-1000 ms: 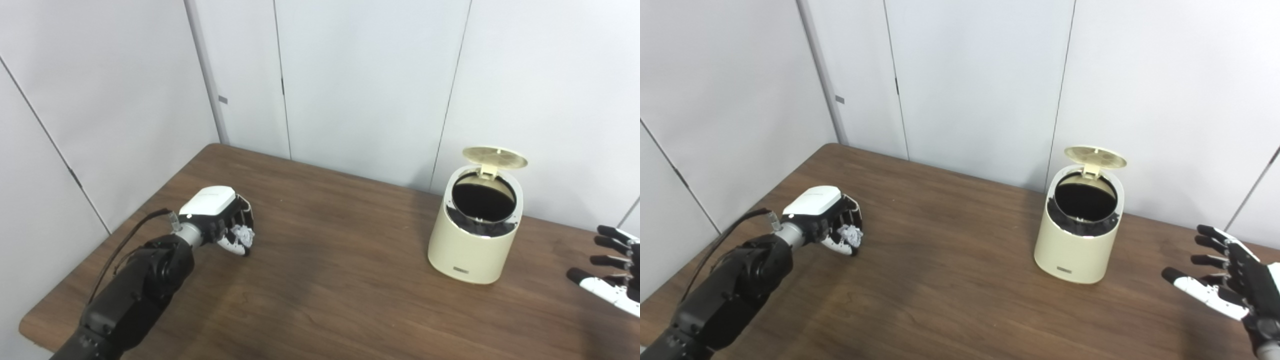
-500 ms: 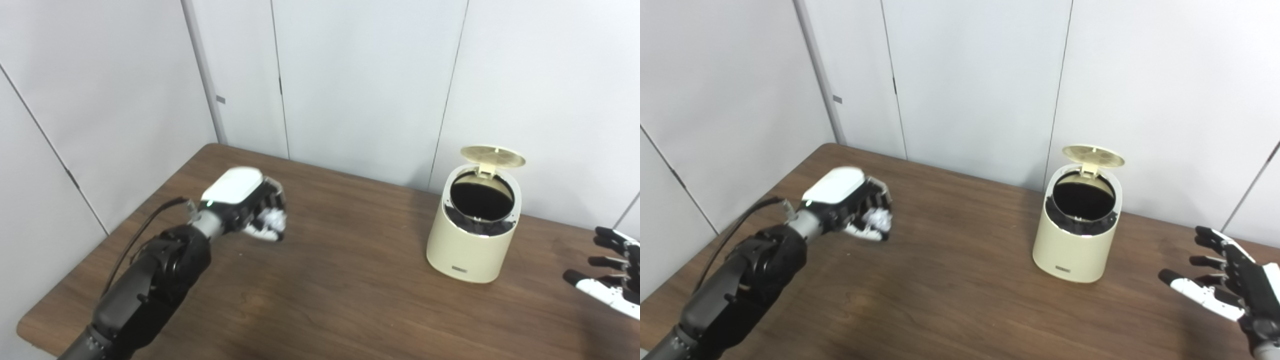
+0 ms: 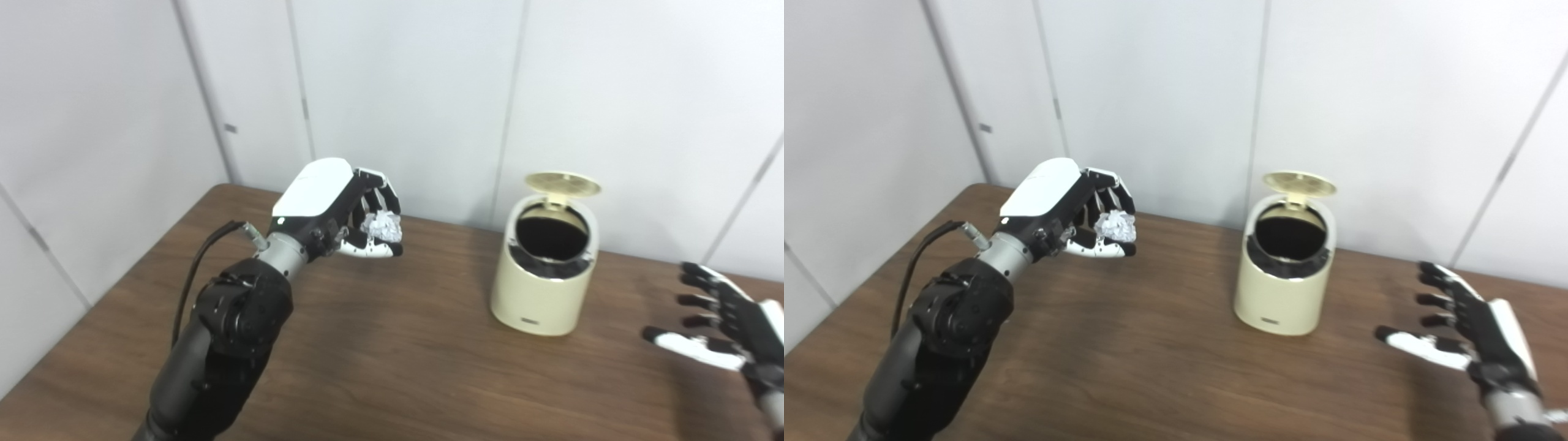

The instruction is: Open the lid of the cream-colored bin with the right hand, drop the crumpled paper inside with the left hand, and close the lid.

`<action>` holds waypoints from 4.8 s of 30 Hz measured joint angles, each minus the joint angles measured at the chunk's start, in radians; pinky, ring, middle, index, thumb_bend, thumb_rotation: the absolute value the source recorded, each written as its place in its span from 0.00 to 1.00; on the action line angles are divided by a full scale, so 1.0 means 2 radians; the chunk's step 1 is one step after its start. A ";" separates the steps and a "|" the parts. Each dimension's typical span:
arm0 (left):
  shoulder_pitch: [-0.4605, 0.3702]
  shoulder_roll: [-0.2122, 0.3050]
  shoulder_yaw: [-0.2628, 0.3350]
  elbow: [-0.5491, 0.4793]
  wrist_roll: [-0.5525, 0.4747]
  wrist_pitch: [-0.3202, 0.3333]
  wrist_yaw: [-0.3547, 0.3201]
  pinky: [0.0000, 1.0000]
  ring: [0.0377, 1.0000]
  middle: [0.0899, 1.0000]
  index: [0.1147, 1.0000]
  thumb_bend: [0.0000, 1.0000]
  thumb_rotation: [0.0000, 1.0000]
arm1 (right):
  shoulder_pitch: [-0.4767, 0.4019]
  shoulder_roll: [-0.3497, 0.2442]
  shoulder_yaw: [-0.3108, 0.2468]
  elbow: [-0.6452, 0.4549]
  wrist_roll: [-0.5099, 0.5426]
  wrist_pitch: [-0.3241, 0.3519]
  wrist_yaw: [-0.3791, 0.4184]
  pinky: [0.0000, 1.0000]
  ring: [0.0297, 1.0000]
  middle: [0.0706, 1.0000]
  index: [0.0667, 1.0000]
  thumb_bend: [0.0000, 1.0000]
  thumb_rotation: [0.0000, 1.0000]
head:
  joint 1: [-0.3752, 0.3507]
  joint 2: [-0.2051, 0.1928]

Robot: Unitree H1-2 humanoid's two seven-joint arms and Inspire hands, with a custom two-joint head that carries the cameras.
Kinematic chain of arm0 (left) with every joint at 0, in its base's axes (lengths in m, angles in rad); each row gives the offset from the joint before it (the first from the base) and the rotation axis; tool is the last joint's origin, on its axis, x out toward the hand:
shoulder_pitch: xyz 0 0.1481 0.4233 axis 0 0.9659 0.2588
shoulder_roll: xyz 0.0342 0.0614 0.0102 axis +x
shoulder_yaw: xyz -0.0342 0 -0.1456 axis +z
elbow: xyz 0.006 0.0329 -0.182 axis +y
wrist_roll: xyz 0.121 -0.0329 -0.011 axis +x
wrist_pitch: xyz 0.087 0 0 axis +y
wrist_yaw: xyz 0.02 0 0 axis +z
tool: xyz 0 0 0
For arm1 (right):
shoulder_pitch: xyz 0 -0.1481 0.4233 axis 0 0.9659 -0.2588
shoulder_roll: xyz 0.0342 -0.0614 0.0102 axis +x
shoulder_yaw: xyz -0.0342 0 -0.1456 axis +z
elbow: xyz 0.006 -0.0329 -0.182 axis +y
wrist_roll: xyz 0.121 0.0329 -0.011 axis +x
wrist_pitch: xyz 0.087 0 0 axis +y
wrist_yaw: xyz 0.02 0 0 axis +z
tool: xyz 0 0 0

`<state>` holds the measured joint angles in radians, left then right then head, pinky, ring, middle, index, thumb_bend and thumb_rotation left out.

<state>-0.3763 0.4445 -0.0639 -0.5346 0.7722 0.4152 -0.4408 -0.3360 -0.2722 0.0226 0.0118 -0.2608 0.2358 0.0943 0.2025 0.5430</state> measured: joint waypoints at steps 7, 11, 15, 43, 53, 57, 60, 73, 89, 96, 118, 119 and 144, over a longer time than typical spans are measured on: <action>-0.018 -0.030 -0.025 0.057 -0.007 -0.046 0.027 0.32 0.36 0.42 0.46 0.50 0.00 | 0.000 0.014 0.016 0.012 -0.016 -0.020 -0.013 0.61 0.75 0.82 0.83 0.74 0.29 | -0.053 -0.012; -0.029 -0.048 -0.035 0.096 -0.015 -0.079 0.047 0.32 0.36 0.42 0.46 0.50 0.00 | 0.000 0.022 0.022 0.013 -0.021 -0.020 -0.015 0.63 0.76 0.82 0.84 0.74 0.32 | -0.074 -0.015; -0.043 -0.065 -0.041 0.128 -0.018 -0.097 0.068 0.32 0.36 0.42 0.46 0.50 0.00 | 0.000 0.026 0.028 0.013 -0.030 -0.020 -0.017 0.63 0.76 0.83 0.84 0.75 0.33 | -0.089 -0.019; -0.066 -0.116 -0.069 0.226 -0.038 -0.139 0.124 0.34 0.37 0.42 0.46 0.50 0.00 | 0.007 0.028 0.041 0.018 -0.043 -0.025 -0.024 0.58 0.74 0.84 0.85 0.75 0.33 | -0.153 -0.044; -0.071 -0.116 -0.066 0.225 -0.037 -0.134 0.122 0.34 0.37 0.42 0.46 0.50 0.00 | 0.007 0.028 0.041 0.024 -0.043 -0.026 -0.026 0.60 0.75 0.82 0.85 0.75 0.35 | -0.147 -0.042; -0.079 -0.115 -0.065 0.221 -0.039 -0.133 0.121 0.34 0.37 0.42 0.46 0.50 0.00 | 0.006 0.028 0.041 0.025 -0.044 -0.027 -0.026 0.60 0.75 0.82 0.85 0.75 0.35 | -0.145 -0.042; -0.085 -0.114 -0.065 0.209 -0.039 -0.125 0.115 0.35 0.37 0.41 0.46 0.50 0.00 | 0.005 0.028 0.042 0.026 -0.046 -0.027 -0.026 0.60 0.75 0.84 0.86 0.75 0.35 | -0.145 -0.042; -0.105 -0.107 -0.066 0.206 -0.039 -0.115 0.098 0.34 0.37 0.41 0.46 0.50 0.00 | 0.004 0.028 0.042 0.028 -0.048 -0.027 -0.026 0.61 0.75 0.85 0.85 0.76 0.35 | -0.143 -0.038; -0.113 -0.136 -0.098 0.247 -0.030 -0.143 0.137 0.33 0.36 0.42 0.46 0.50 0.00 | 0.004 0.029 0.041 0.025 -0.047 -0.024 -0.026 0.63 0.77 0.85 0.86 0.74 0.33 | -0.146 -0.036; -0.114 -0.137 -0.103 0.263 -0.021 -0.160 0.159 0.33 0.36 0.42 0.46 0.50 0.00 | 0.007 0.028 0.040 0.017 -0.047 -0.023 -0.026 0.62 0.76 0.85 0.86 0.74 0.33 | -0.147 -0.033; -0.137 -0.151 -0.115 0.385 0.020 -0.213 0.298 0.30 0.35 0.43 0.46 0.50 0.00 | 0.017 0.029 0.040 0.008 -0.046 -0.021 -0.024 0.60 0.76 0.86 0.86 0.75 0.35 | -0.151 -0.028; -0.137 -0.151 -0.117 0.388 0.022 -0.216 0.304 0.30 0.35 0.43 0.46 0.50 0.00 | 0.018 0.029 0.040 0.007 -0.046 -0.021 -0.024 0.59 0.76 0.86 0.86 0.75 0.35 | -0.152 -0.028; -0.153 -0.146 -0.126 0.419 0.019 -0.237 0.316 0.42 0.48 0.52 0.51 0.82 0.12 | 0.019 0.029 0.039 0.004 -0.040 -0.019 -0.021 0.60 0.76 0.86 0.85 0.74 0.35 | -0.151 -0.021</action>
<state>-0.6828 0.1531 -0.3162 0.3029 0.8092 -0.0589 0.1907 -0.2972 -0.2146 0.1008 0.0205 -0.3403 0.1968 0.0516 -0.0997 0.5000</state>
